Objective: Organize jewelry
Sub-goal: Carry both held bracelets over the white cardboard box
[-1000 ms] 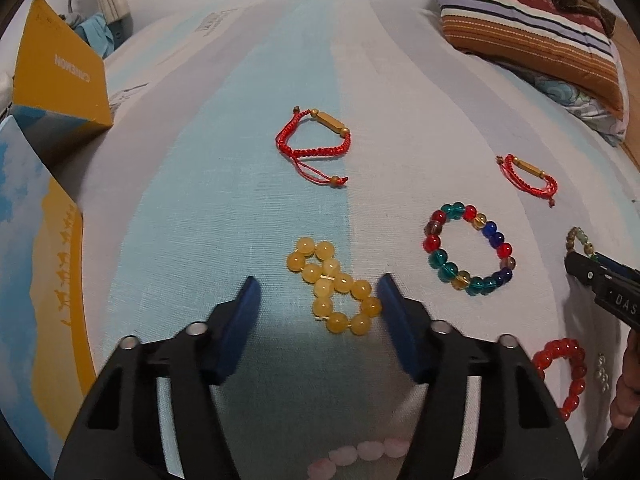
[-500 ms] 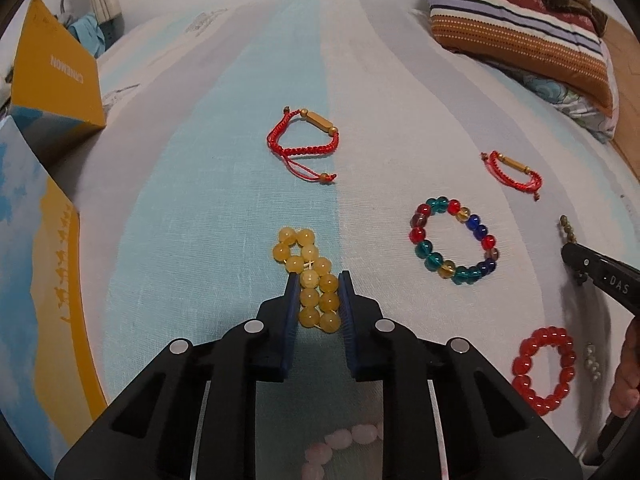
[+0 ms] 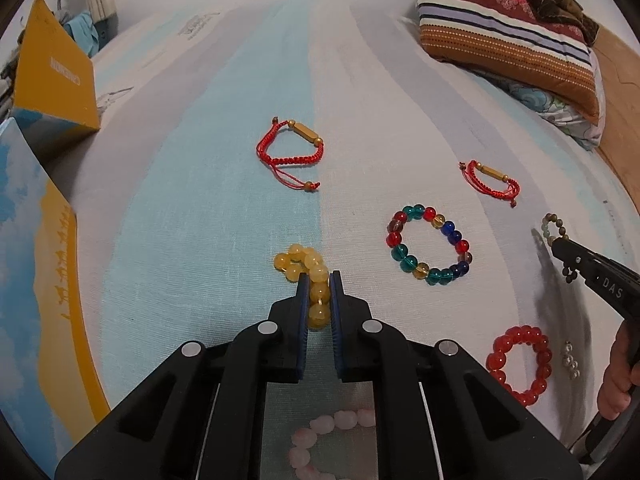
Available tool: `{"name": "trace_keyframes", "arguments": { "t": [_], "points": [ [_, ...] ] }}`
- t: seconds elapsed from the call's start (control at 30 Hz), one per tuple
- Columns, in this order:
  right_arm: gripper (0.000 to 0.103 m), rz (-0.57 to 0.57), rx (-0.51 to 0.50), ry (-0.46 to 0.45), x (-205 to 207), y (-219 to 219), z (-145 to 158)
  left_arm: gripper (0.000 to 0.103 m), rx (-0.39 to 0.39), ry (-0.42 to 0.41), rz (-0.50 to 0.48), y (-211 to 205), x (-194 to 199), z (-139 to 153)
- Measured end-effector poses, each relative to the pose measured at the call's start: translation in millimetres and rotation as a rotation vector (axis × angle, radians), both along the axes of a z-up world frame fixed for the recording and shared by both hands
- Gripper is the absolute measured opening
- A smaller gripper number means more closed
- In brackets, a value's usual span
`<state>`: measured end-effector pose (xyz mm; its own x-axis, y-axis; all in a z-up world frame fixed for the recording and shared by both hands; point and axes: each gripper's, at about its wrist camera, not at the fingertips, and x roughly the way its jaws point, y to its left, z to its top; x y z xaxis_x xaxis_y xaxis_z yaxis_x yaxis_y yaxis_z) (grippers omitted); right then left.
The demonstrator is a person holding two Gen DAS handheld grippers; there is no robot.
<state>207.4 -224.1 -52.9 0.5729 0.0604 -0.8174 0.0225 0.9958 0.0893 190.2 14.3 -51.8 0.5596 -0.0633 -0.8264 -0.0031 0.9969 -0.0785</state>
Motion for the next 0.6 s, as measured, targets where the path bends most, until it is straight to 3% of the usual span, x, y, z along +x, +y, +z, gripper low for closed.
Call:
{"name": "trace_keyframes", "arguments": {
  "t": [0.6],
  "points": [
    [0.013,0.013,-0.003,-0.033,-12,7,20,0.009,-0.004,-0.065,0.001,-2,-13,30]
  ]
}}
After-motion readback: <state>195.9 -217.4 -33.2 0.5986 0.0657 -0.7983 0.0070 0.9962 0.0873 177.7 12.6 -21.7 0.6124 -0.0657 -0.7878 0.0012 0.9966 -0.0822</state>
